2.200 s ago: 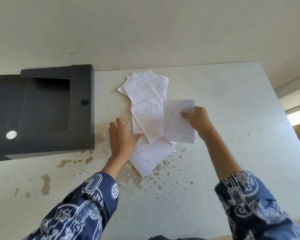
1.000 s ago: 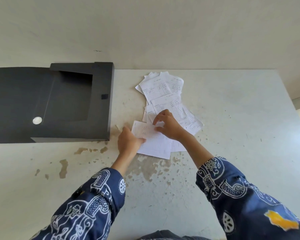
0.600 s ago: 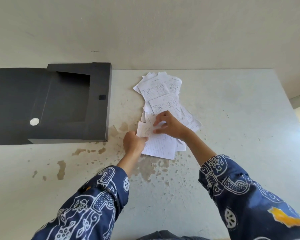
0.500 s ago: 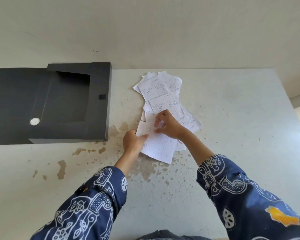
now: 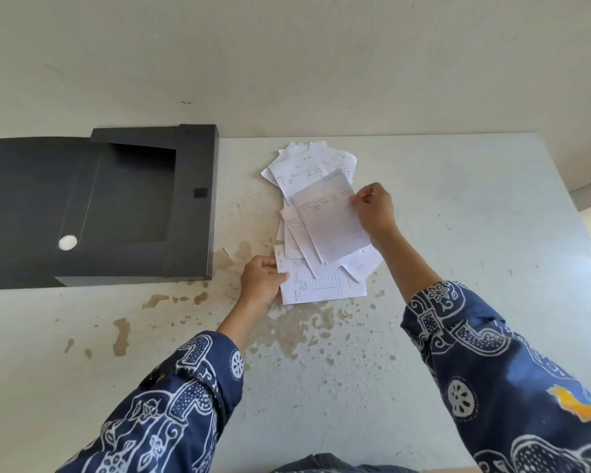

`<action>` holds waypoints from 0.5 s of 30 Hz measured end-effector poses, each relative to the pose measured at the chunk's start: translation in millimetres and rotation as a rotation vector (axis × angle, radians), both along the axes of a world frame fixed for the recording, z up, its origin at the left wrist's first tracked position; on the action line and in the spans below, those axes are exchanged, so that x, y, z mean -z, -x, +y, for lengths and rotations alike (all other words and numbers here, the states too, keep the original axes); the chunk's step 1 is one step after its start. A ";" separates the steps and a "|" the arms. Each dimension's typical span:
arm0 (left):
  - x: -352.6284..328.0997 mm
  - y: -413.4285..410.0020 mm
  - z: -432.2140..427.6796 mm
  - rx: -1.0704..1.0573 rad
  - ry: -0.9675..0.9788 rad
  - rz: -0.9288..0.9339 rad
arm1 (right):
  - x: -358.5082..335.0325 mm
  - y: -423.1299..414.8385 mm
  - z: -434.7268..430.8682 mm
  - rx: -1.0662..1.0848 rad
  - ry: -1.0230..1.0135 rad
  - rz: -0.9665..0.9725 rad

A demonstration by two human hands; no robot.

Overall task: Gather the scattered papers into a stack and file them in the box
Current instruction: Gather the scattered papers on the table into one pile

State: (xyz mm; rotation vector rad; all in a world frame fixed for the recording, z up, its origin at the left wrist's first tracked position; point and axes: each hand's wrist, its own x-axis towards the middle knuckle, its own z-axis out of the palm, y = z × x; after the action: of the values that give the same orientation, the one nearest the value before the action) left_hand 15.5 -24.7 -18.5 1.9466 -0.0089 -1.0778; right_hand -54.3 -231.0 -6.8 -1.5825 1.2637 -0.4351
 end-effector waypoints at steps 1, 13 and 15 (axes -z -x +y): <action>0.3 0.3 0.0 0.018 -0.013 -0.031 | 1.6 0.8 -2.8 0.034 0.001 0.009; -41.8 -70.7 7.9 0.405 -0.101 -0.383 | 12.8 12.0 11.9 -0.124 0.197 0.264; -55.4 -84.2 1.1 0.498 -0.115 -0.448 | 10.3 12.0 15.4 -0.192 0.336 0.314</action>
State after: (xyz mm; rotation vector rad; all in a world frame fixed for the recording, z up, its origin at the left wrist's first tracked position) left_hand 99.7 -23.7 37.0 2.3207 -0.7235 -0.9325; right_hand -66.4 -215.6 -17.2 -2.1010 1.3012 -0.2935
